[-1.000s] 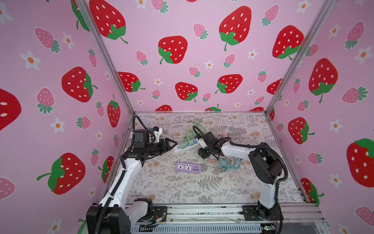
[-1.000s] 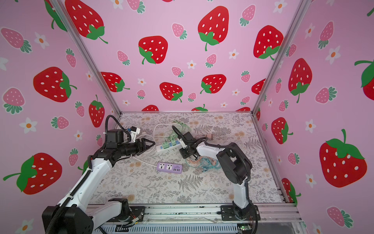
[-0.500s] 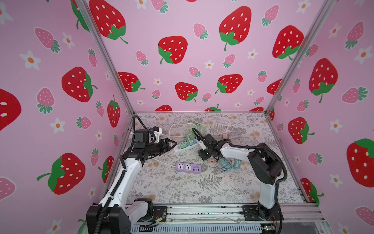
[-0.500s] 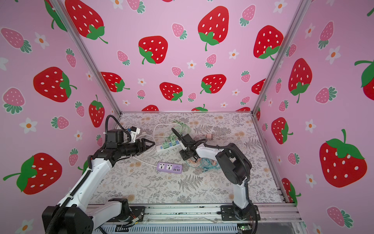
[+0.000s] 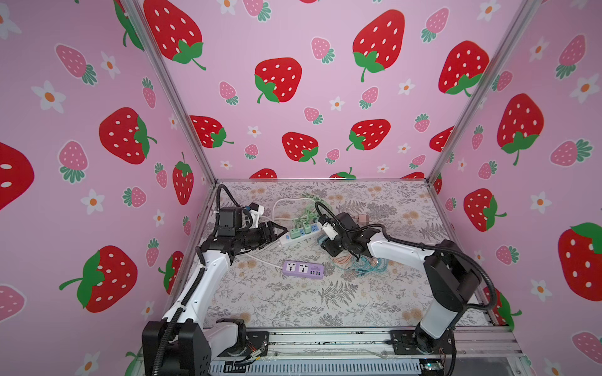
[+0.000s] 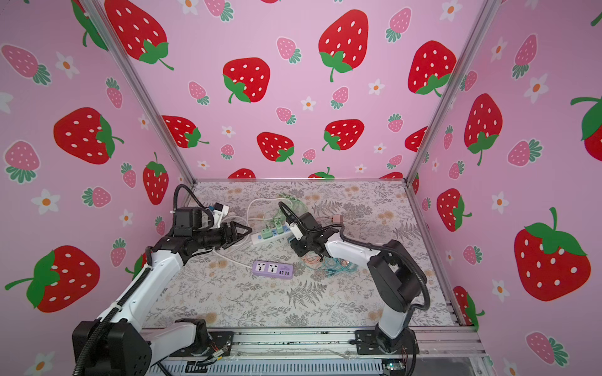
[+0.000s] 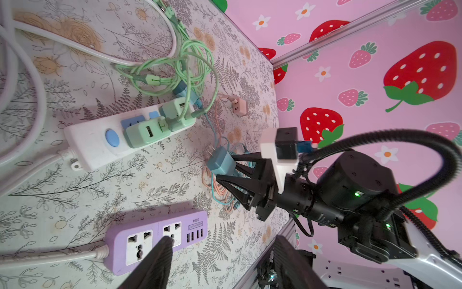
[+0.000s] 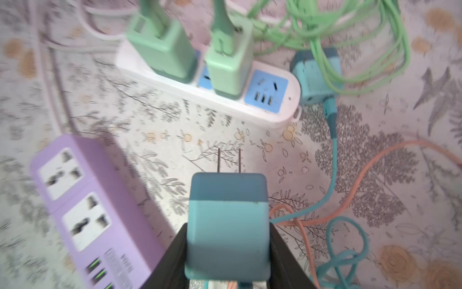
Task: Insert plugs into power strip
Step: Pick up the plug from the center of the table, then pass the plug.
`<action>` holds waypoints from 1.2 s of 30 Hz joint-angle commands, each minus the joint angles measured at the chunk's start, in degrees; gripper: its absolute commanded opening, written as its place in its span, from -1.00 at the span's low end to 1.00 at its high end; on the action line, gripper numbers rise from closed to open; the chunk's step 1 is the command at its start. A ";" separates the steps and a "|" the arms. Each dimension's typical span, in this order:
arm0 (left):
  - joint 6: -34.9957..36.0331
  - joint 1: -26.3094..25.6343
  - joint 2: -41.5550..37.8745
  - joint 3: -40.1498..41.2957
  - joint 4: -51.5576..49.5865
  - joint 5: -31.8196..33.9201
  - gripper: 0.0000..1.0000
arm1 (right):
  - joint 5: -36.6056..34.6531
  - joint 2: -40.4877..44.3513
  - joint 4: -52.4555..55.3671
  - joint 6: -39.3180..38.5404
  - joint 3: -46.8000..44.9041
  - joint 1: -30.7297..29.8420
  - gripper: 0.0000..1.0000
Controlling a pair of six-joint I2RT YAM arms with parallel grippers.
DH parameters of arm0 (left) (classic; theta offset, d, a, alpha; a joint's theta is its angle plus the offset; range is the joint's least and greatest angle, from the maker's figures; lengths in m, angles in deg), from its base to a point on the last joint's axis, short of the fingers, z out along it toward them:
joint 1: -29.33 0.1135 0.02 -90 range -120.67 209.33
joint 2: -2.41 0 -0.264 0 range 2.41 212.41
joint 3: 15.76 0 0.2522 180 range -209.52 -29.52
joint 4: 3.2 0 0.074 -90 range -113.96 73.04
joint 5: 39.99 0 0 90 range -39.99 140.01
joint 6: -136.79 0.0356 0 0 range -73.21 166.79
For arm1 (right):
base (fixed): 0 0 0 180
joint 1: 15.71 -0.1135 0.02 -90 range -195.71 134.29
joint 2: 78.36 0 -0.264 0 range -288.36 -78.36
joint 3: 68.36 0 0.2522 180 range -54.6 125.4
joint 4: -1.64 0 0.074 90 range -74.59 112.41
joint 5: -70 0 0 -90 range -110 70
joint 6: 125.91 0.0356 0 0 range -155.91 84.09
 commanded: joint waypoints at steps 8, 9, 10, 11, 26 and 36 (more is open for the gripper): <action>-2.46 -8.30 5.43 -4.04 6.33 -12.72 0.39 | 14.81 13.16 -5.52 -11.77 -4.58 -0.85 -0.60; -2.98 -9.43 6.08 -4.48 6.95 -12.91 0.39 | 15.23 13.84 -5.39 -12.47 -4.63 -1.14 -0.60; -3.41 -10.44 6.60 -5.00 7.61 -13.08 0.39 | 15.72 14.52 -5.43 -13.28 -4.74 -1.43 -0.59; -3.92 -11.08 7.05 -5.36 8.12 -13.15 0.39 | 16.01 15.10 -5.55 -13.86 -4.79 -1.70 -0.60; -5.17 -14.47 9.75 -7.56 9.04 -14.64 0.20 | 14.43 19.32 -7.10 -16.91 -4.85 -4.31 -0.59; -4.75 -15.71 9.49 -7.84 9.06 -16.63 -0.10 | 11.17 19.67 -8.13 -16.84 -4.57 -4.57 -0.58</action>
